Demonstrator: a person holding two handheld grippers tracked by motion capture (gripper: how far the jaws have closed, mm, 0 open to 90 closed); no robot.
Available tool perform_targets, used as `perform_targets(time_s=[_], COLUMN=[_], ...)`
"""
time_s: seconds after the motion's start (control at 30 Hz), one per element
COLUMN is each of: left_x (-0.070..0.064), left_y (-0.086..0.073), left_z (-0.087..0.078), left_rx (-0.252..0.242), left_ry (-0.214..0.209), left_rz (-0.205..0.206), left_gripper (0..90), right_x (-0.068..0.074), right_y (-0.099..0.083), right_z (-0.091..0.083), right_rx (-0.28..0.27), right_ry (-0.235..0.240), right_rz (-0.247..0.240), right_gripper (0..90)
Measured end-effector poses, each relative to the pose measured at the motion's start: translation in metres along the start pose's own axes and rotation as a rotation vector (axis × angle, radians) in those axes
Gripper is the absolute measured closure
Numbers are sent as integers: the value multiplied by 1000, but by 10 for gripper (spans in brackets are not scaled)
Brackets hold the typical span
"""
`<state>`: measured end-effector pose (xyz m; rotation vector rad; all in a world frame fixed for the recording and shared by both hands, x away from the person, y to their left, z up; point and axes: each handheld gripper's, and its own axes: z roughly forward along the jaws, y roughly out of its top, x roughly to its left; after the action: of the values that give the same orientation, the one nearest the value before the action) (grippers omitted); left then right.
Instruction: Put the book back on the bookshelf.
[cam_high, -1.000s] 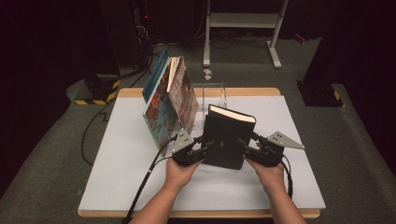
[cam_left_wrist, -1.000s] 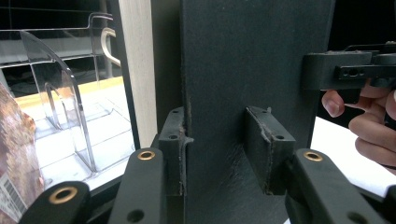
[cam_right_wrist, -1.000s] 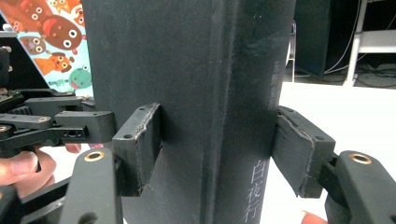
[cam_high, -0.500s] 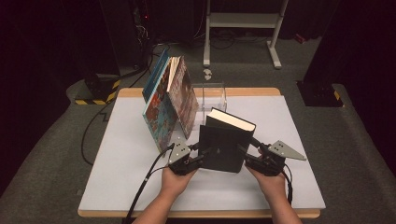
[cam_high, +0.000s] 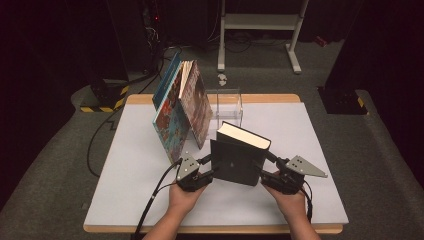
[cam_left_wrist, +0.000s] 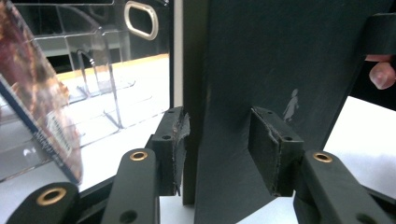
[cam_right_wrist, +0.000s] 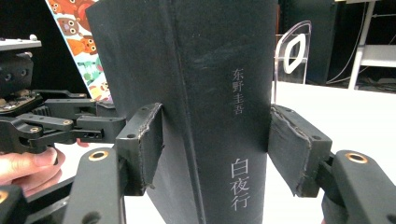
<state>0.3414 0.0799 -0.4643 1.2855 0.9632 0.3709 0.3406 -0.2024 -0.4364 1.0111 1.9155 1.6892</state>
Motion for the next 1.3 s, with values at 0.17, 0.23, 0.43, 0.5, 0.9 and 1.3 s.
perform_targets(time_s=[0.17,0.23,0.43,0.5,0.9,1.3], left_x=[4,5,11,14,50,93], left_y=[-2,-4,-11,-13,-13,-9], left_z=[-4,-5,-14,-18,-58,-84], left_rx=[1,7,25,34,74,97], left_ry=[17,21,49,65,205,419], left_rz=[-5,4,19,27,44,20], left_gripper=[535,519,459,444,402,381], right_x=[0,0,-2,-2,4,8], right_y=[0,-1,-3,-3,-4,6], right_z=[1,2,7,7,7,12], right_rx=[9,22,88,89,80,84], right_ry=[6,9,43,53,69,95], right_rz=[5,6,20,16,-27,-44], right_gripper=[354,337,301,286,255,205])
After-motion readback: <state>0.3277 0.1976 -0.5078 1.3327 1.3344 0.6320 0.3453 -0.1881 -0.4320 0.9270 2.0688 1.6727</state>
